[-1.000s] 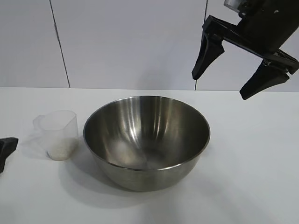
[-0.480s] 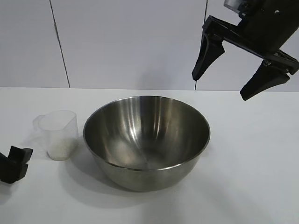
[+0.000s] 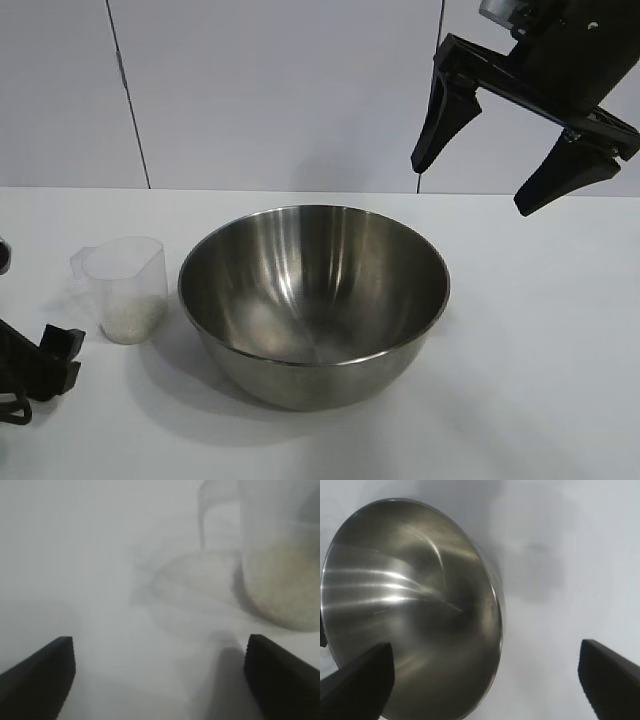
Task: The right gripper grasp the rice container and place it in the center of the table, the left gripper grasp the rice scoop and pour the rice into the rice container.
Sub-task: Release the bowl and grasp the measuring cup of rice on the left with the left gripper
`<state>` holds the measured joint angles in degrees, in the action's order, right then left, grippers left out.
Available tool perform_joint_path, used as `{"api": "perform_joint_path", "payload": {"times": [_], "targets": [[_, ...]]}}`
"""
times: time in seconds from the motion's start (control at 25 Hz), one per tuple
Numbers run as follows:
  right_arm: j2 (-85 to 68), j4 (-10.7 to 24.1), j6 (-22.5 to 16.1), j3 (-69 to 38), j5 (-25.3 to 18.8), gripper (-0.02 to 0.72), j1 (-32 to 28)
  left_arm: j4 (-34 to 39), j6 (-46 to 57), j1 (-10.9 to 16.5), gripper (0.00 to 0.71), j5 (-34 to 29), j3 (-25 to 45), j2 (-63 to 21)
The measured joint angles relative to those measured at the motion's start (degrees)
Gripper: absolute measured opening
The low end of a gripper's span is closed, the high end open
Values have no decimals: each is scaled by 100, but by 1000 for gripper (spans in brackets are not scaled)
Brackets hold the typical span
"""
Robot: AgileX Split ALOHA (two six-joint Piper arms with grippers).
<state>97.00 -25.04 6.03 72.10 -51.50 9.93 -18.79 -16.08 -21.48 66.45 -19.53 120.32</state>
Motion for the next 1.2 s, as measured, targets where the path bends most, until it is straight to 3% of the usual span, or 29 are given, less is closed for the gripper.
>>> {"api": "perform_joint_path", "payload": {"times": [0.2, 0.52, 0.68, 1.2], "targets": [[0, 0, 0, 0, 0, 694, 0, 5, 0, 91, 659, -23, -209, 31], [0, 0, 0, 0, 0, 694, 0, 443, 269, 575, 658, -23, -394, 36], [0, 0, 0, 0, 0, 694, 0, 800, 238, 586, 658, -35, -472, 42], [0, 0, 0, 0, 1, 694, 0, 862, 220, 589, 658, -42, -1051, 116]]}}
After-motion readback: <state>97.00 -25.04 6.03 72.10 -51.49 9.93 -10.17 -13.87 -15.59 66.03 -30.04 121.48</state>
